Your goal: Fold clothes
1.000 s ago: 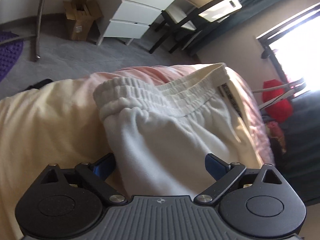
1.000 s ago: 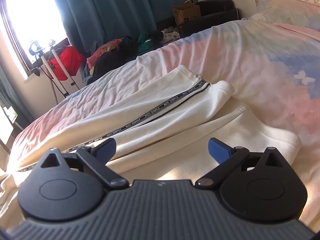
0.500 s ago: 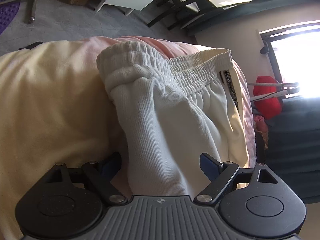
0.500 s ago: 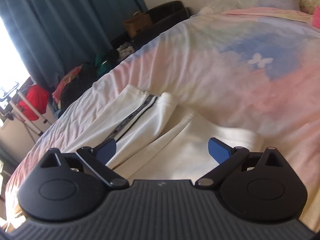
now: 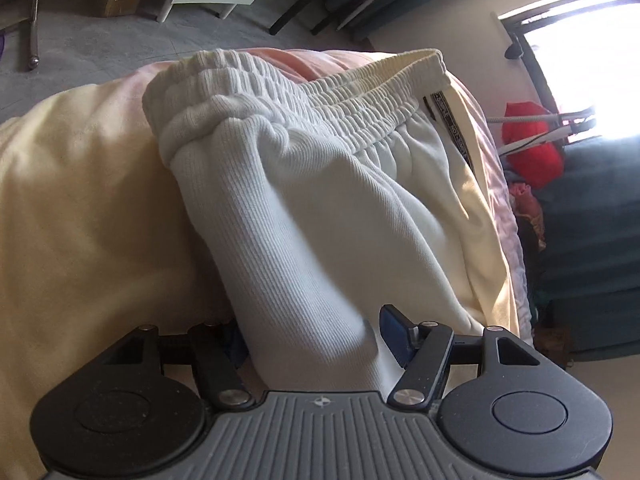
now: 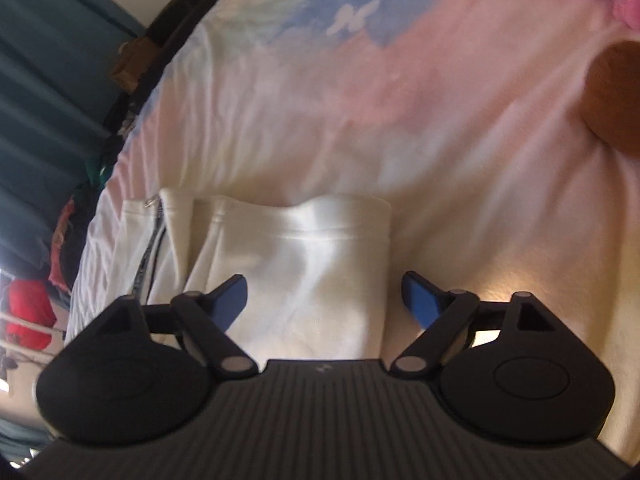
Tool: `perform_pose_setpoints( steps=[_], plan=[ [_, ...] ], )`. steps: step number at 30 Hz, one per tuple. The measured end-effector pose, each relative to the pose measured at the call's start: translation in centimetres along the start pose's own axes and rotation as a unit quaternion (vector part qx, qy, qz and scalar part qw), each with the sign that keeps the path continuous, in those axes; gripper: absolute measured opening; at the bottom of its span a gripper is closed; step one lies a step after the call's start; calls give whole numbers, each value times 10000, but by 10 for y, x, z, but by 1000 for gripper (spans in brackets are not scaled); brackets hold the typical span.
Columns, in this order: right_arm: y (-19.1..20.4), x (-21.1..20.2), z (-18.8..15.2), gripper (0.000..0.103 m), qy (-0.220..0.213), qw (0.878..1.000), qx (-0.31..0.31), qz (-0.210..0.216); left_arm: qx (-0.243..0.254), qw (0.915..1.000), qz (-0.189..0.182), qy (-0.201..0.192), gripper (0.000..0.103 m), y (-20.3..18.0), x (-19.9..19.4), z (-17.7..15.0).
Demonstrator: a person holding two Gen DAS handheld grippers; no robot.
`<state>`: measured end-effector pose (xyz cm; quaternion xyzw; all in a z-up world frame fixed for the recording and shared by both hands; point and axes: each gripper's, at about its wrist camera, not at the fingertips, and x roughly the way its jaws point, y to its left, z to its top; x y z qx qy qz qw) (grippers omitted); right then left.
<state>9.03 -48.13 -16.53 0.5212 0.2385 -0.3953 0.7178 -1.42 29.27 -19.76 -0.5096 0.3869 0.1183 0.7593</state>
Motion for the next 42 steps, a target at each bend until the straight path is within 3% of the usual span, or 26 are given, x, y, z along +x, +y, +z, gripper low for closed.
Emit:
perform_pose_setpoints(
  steps=[3, 5, 6, 7, 10, 12, 14, 17, 21, 24, 31, 33, 36, 39, 42],
  plan=[
    [-11, -6, 1, 80, -99, 9987, 459, 219, -218, 9994, -159, -234, 55, 8, -4, 7],
    [-14, -1, 0, 79, 54, 9964, 638, 559, -77, 9989, -224, -404, 54, 7, -7, 10],
    [-14, 5, 0, 74, 210, 9942, 707, 788, 63, 9984, -251, -494, 52, 4, -9, 11],
    [-12, 10, -2, 62, 363, 9923, 727, 938, 205, 9978, -252, -583, 52, 1, -9, 13],
    [3, 21, -10, 56, 627, 9947, 356, 729, 456, 9969, -83, -628, 48, -9, -4, 14],
    [12, 22, -14, 39, 596, 9970, 109, 475, 586, 9958, 65, -704, 28, -13, -2, 14],
    [15, 18, -16, 15, 484, 9979, 138, 405, 577, 9944, -51, -883, 13, -11, -7, 13],
    [18, 7, -17, 12, 234, 9983, 189, 505, 551, 9897, -328, -1278, 11, -11, -20, 13],
    [47, -20, -22, 11, -493, 9948, -813, 354, 853, 9805, -523, -1691, 10, -29, -30, 11],
    [57, -42, -21, 11, -837, 9908, -916, 533, 1189, 9710, -628, -1976, 10, -49, -42, 8],
    [100, -45, 6, 11, -1098, 9833, -1175, 846, 1380, 9643, -839, -2100, 10, -103, -33, 31],
    [133, -32, 10, 11, -1096, 9804, -1391, 859, 1435, 9647, -853, -2038, 10, -131, -16, 48],
    [192, -4, 10, 11, -1134, 9746, -1800, 694, 1484, 9671, -579, -1984, 10, -173, 24, 77],
    [249, 36, 0, 11, -1225, 9658, -2231, 493, 1585, 9669, -182, -1990, 11, -210, 83, 107],
    [282, 90, -10, 11, -1131, 9657, -2327, 236, 1529, 9708, 186, -1840, 11, -239, 147, 133]
  ],
)
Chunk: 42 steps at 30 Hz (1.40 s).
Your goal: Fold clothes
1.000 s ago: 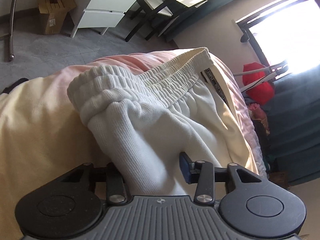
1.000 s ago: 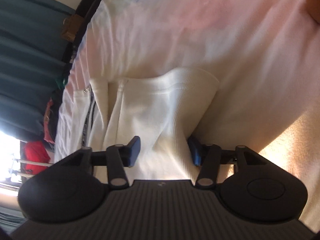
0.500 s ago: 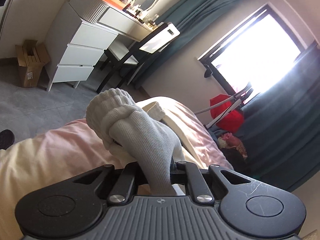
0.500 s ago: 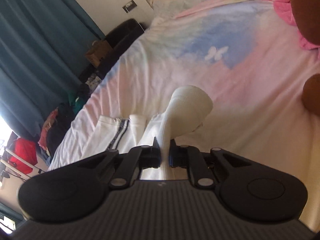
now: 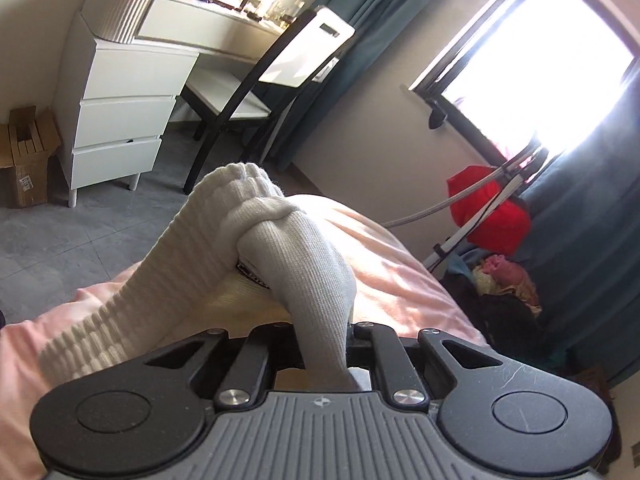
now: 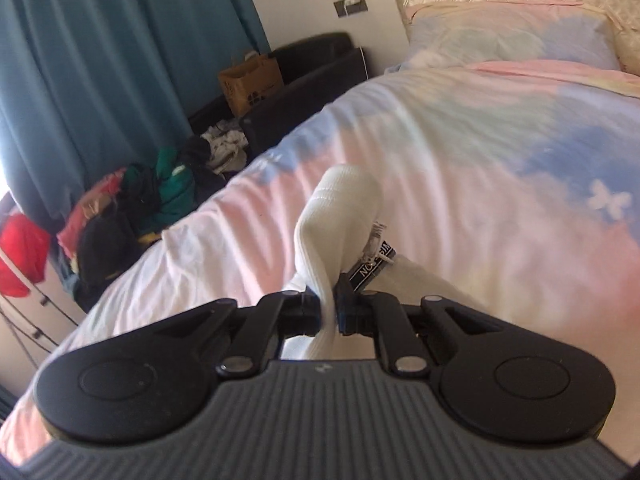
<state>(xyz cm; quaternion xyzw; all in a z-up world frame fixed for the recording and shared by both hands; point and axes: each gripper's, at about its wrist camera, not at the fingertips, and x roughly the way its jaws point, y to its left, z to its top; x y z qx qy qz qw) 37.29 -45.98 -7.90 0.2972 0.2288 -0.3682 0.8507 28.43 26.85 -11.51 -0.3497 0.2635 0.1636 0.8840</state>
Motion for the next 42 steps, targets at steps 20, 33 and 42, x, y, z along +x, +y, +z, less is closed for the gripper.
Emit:
perform_pose_setpoints(
  steps=[20, 33, 42],
  plan=[
    [17, 36, -5, 77, -214, 9934, -438, 1038, 1037, 9932, -69, 526, 52, -42, 72, -8],
    [-101, -56, -82, 78, 1048, 9351, 2221, 2554, -29, 9929, -642, 1006, 78, 44, -55, -75],
    [-71, -35, -123, 78, 1945, 9226, 1782, 2815, -1184, 9850, -659, 1069, 72, 81, -8, -101]
  ],
)
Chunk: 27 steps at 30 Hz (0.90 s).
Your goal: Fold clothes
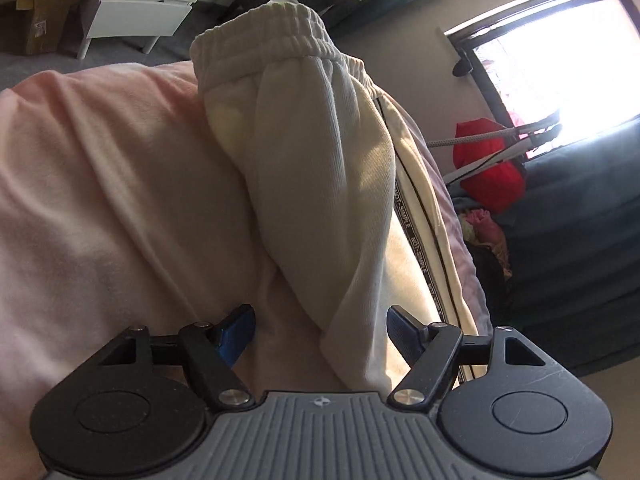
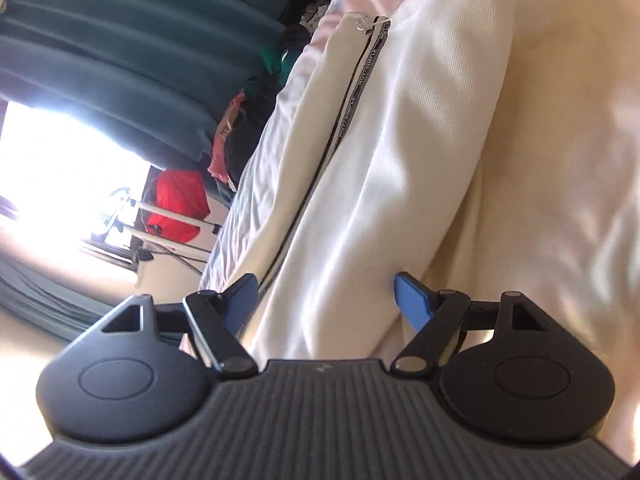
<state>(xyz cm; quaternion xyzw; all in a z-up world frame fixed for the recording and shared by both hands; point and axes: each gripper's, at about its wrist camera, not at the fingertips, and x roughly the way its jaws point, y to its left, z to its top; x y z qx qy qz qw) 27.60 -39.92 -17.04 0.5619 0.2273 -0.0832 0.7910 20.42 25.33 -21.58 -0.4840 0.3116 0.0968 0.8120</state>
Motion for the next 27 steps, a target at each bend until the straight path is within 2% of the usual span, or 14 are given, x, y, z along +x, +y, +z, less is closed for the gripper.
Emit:
perform_pose_setpoints(
  steps=[4, 8, 10, 12, 13, 14, 15, 18, 21, 25, 27],
  plan=[
    [-23, 24, 10, 71, -185, 9987, 405, -265, -300, 9984, -196, -435, 70, 6, 16, 12],
    [-29, 28, 28, 71, -876, 9943, 569, -201, -598, 9944, -443, -746, 50, 13, 31, 20],
    [-31, 33, 36, 71, -1047, 9932, 495, -152, -596, 9936, -498, -825, 46, 13, 35, 22],
    [-32, 39, 42, 69, -1170, 9925, 345, -121, -511, 9934, -507, -896, 33, 10, 34, 23],
    [-32, 42, 45, 62, -1231, 9920, 270, -106, -468, 9932, -511, -931, 30, 9, 33, 23],
    [-32, 45, 48, 39, -1278, 9916, 169, -126, -452, 9930, -523, -957, 25, 7, 30, 24],
    [-31, 47, 49, 30, -1302, 9913, 25, -205, -499, 9926, -551, -960, 19, 6, 24, 25],
    [-27, 46, 45, 25, -1433, 9896, 24, -134, -576, 9915, -657, -966, 14, 3, 4, 29],
    [-18, 33, 42, 23, -1482, 9889, 98, 46, -438, 9915, -767, -954, 13, 3, -17, 29],
    [-19, -7, 45, 19, -1290, 9911, 118, 303, -117, 9912, -925, -945, 13, 2, -48, 27],
    [-20, -24, 42, 18, -1181, 9926, 63, 262, -125, 9903, -978, -980, 13, 8, -68, 25]
  ],
)
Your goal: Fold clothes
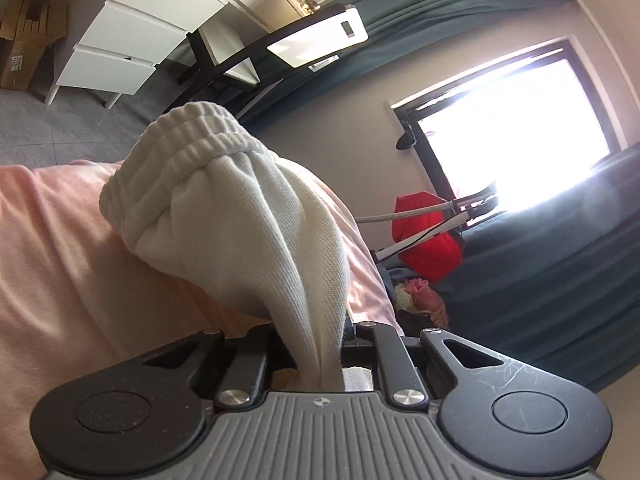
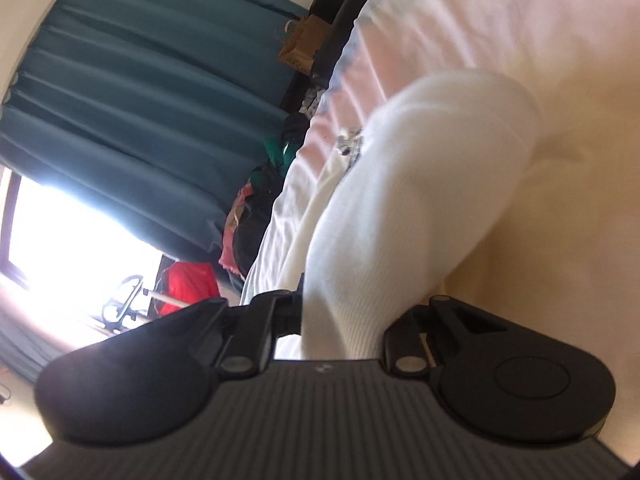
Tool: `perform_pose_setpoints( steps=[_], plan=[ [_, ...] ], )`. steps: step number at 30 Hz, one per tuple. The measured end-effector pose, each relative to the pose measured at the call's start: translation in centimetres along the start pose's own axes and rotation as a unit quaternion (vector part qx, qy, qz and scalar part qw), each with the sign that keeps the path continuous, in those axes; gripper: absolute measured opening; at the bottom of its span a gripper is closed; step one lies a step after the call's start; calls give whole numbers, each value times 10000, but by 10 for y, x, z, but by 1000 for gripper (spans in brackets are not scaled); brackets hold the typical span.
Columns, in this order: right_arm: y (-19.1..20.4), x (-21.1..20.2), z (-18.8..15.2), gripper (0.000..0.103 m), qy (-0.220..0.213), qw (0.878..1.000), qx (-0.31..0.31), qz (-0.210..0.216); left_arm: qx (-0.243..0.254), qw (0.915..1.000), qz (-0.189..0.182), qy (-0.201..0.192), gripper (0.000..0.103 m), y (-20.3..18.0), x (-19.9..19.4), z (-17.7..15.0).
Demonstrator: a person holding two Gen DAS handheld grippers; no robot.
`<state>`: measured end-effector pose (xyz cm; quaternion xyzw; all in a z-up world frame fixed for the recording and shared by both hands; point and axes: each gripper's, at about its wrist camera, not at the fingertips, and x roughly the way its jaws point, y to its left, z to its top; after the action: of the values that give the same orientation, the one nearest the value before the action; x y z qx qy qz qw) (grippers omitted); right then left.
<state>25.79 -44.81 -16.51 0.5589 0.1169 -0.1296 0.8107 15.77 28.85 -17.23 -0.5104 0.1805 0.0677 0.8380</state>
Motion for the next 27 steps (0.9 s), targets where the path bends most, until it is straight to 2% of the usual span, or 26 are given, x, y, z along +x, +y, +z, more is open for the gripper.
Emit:
perform_pose_setpoints(
  steps=[4, 11, 13, 17, 19, 20, 21, 22, 23, 24, 25, 26, 27],
  plan=[
    [-5, -30, -1, 18, 163, 9995, 243, -141, -425, 9991, 27, 8, 13, 12, -39, 3],
    [-17, -81, -12, 18, 547, 9968, 409, -426, -784, 9967, 196, 85, 13, 44, -99, 10],
    [-22, -89, -13, 18, 669, 9956, 492, -427, -591, 9976, 351, 61, 13, 45, -109, 10],
    [-31, -88, -13, 19, 774, 9947, 374, -569, -34, 9952, 970, 133, 17, 41, -108, 5],
    [-37, -82, -13, 20, 795, 9936, 485, -637, 105, 9926, 1199, 155, 22, 38, -103, 4],
    [-40, -80, -13, 21, 806, 9932, 546, -641, 181, 9909, 1325, 176, 31, 33, -99, 3],
    [-42, -78, -13, 21, 828, 9928, 592, -633, 248, 9890, 1443, 202, 44, 29, -95, 1],
    [-44, -77, -14, 22, 853, 9924, 626, -625, 301, 9869, 1565, 248, 51, 26, -94, -1],
    [-46, -76, -13, 24, 876, 9921, 660, -614, 381, 9835, 1743, 313, 64, 24, -93, -2],
    [-47, -74, -13, 25, 892, 9918, 696, -600, 466, 9793, 1937, 368, 72, 22, -93, -4],
    [-49, -72, -12, 30, 909, 9914, 731, -586, 554, 9743, 2150, 382, 75, 20, -93, -5],
    [-50, -70, -11, 39, 926, 9911, 766, -573, 624, 9702, 2313, 354, 80, 18, -94, -6],
    [-52, -68, -11, 47, 942, 9907, 801, -559, 687, 9667, 2443, 328, 81, 15, -96, -7]
  ],
)
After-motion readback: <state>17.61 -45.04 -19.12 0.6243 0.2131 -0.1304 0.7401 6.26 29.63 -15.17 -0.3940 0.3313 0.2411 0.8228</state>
